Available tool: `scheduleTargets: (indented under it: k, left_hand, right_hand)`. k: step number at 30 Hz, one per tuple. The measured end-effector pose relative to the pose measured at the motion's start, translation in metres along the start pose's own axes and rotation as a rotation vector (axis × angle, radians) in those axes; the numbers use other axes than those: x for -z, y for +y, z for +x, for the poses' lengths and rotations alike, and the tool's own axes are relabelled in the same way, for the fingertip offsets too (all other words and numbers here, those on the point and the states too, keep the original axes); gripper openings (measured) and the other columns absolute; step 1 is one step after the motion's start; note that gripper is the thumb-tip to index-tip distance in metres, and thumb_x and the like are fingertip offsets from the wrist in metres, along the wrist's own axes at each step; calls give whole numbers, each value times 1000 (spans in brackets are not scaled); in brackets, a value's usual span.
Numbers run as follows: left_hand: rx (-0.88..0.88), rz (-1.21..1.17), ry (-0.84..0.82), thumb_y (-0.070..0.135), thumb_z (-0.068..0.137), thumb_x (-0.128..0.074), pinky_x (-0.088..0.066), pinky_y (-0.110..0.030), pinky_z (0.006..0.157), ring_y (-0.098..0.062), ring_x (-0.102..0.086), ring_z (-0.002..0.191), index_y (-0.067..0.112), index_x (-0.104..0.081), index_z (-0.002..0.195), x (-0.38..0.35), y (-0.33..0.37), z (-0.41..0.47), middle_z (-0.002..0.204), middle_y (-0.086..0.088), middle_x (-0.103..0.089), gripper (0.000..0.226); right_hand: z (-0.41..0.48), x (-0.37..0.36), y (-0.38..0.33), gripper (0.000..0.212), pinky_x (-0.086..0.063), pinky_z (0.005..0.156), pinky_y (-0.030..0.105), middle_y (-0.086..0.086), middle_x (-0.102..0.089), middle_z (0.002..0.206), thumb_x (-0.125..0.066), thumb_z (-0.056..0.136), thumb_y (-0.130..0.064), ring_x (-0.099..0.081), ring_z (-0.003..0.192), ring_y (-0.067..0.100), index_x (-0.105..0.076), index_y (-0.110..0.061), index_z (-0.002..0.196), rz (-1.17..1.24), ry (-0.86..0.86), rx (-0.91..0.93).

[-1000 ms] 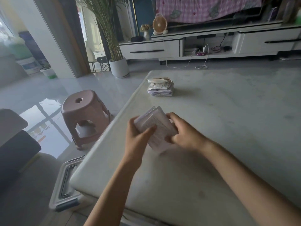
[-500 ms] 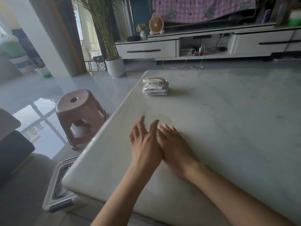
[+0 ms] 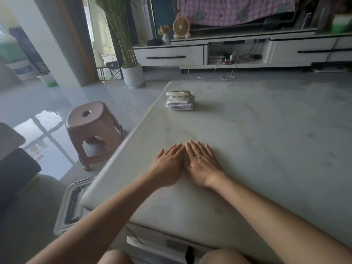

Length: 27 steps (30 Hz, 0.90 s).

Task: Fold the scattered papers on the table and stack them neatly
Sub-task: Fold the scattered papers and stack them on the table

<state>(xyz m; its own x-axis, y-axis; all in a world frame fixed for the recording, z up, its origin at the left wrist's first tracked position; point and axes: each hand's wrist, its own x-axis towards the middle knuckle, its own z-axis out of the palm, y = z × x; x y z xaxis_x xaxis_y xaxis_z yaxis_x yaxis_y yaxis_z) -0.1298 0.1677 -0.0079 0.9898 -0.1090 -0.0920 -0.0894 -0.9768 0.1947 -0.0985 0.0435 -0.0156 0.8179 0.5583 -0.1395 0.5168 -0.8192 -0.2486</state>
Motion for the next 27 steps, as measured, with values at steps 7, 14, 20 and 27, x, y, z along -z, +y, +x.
scheduleTargets:
  k: [7,14,20,27]
  left_hand:
    - [99,69,-349,30,77,-75,-41,-28,94,-26,-46,120,15,-39,137,57,7,34,134,-8,-39,71]
    - [103,175,-520,34,79,-73,-34,-15,54,-18,-44,100,8,-41,137,67,27,55,115,-1,-43,71]
    - [44,12,-381,27,71,-80,-39,-26,72,-20,-48,97,10,-44,125,63,17,47,114,-3,-48,67]
    - [-1,-118,-335,28,72,-79,-37,-27,64,-17,-45,82,17,-51,90,57,0,45,91,1,-45,35]
  right_hand:
    - [18,18,4,56,-25,109,35,10,-34,145,-48,86,-40,-31,135,25,-39,-18,138,190,-47,-35]
    - [36,65,0,32,-42,76,29,5,-56,98,-73,77,-33,-52,92,22,-57,-11,94,31,-407,-163]
    - [24,68,12,42,-42,73,27,7,-52,108,-76,71,-37,-51,93,20,-53,-16,100,94,-296,-61]
    - [9,73,38,30,-37,58,24,1,-60,82,-79,71,-24,-53,72,13,-61,-12,91,451,-214,-26]
